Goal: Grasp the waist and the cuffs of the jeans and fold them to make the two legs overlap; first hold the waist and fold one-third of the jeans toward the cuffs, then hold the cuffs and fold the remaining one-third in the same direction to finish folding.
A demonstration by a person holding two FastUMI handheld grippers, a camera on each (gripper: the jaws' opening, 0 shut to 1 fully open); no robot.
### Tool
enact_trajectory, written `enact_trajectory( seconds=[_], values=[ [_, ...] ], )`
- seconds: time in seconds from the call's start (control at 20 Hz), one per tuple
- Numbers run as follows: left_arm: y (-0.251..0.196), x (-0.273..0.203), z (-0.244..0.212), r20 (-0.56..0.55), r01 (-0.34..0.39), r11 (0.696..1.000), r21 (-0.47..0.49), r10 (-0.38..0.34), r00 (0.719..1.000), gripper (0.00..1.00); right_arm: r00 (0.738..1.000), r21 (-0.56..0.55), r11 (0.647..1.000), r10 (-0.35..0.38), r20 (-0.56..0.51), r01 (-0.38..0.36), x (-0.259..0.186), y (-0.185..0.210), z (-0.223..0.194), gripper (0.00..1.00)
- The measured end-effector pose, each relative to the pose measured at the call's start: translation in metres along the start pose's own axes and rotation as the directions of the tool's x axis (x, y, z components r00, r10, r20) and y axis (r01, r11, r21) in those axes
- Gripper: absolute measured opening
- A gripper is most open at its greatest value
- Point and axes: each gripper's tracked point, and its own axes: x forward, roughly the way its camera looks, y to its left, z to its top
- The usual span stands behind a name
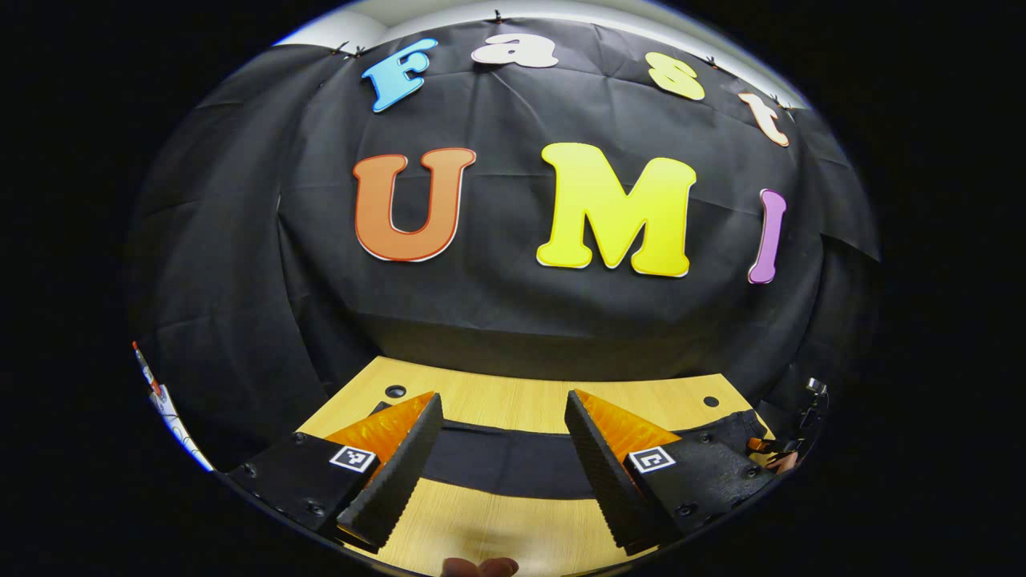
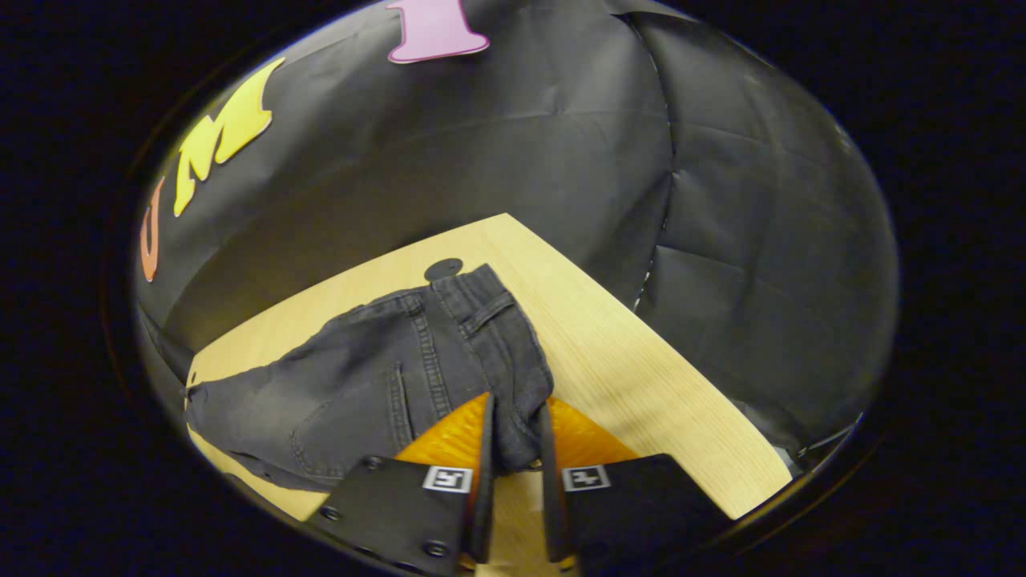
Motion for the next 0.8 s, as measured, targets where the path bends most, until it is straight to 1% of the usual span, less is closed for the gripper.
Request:
enact_trajectory(
  seconds=[0.1, 0.2, 0.25, 0.3, 0.35, 0.4, 0.45, 0.65, 0.75, 0.8],
  values=[
    [0.011, -0.004, 0.001, 0.007, -0.019, 1.0, -0.005, 0.019, 1.0, 0.98, 0.999, 0.012, 1.0, -0.027, -0.018, 0.027, -0.007, 0.002, 0.007, 0.17],
    [0.026, -0.009, 0.001, 0.019, -0.042, 0.999, -0.002, 0.042, 0.999, 0.98, 0.999, 0.028, 0.999, -0.031, -0.025, 0.032, -0.017, 0.005, 0.014, 0.06],
    [0.031, -0.012, 0.001, 0.024, -0.046, 0.999, -0.005, 0.046, 0.999, 0.98, 0.999, 0.025, 0.999, -0.031, -0.025, 0.031, -0.023, 0.007, 0.019, 0.1],
    [0.037, -0.015, 0.002, 0.034, -0.051, 0.999, -0.019, 0.052, 0.998, 0.98, 0.999, 0.017, 0.999, -0.026, -0.019, 0.027, -0.033, 0.01, 0.025, 0.1],
    [0.043, -0.018, 0.003, 0.041, -0.056, 0.998, -0.033, 0.057, 0.998, 0.99, 1.0, 0.003, 1.0, -0.02, -0.005, 0.02, -0.043, 0.015, 0.034, 0.1],
    [0.049, -0.02, 0.003, 0.047, -0.061, 0.997, -0.047, 0.064, 0.997, 0.98, 1.0, -0.014, 1.0, -0.013, 0.011, 0.013, -0.054, 0.021, 0.043, 0.05],
    [0.055, -0.023, 0.003, 0.053, -0.069, 0.996, -0.057, 0.072, 0.996, 0.98, 0.999, -0.027, 1.0, -0.005, 0.034, 0.006, -0.069, 0.029, 0.05, 0.09],
    [0.087, -0.028, 0.003, 0.079, -0.102, 0.991, -0.087, 0.109, 0.991, 0.99, 0.992, -0.066, 0.997, 0.048, 0.119, -0.04, -0.119, 0.09, 0.097, 0.1],
    [0.106, -0.032, 0.002, 0.094, -0.119, 0.987, -0.11, 0.13, 0.987, 0.99, 0.985, -0.113, 0.992, 0.078, 0.156, -0.061, -0.151, 0.128, 0.112, 0.09],
    [0.115, -0.033, -0.001, 0.09, -0.127, 0.984, -0.127, 0.139, 0.986, 0.98, 0.981, -0.141, 0.987, 0.099, 0.167, -0.076, -0.166, 0.154, 0.116, 0.09]
  ],
)
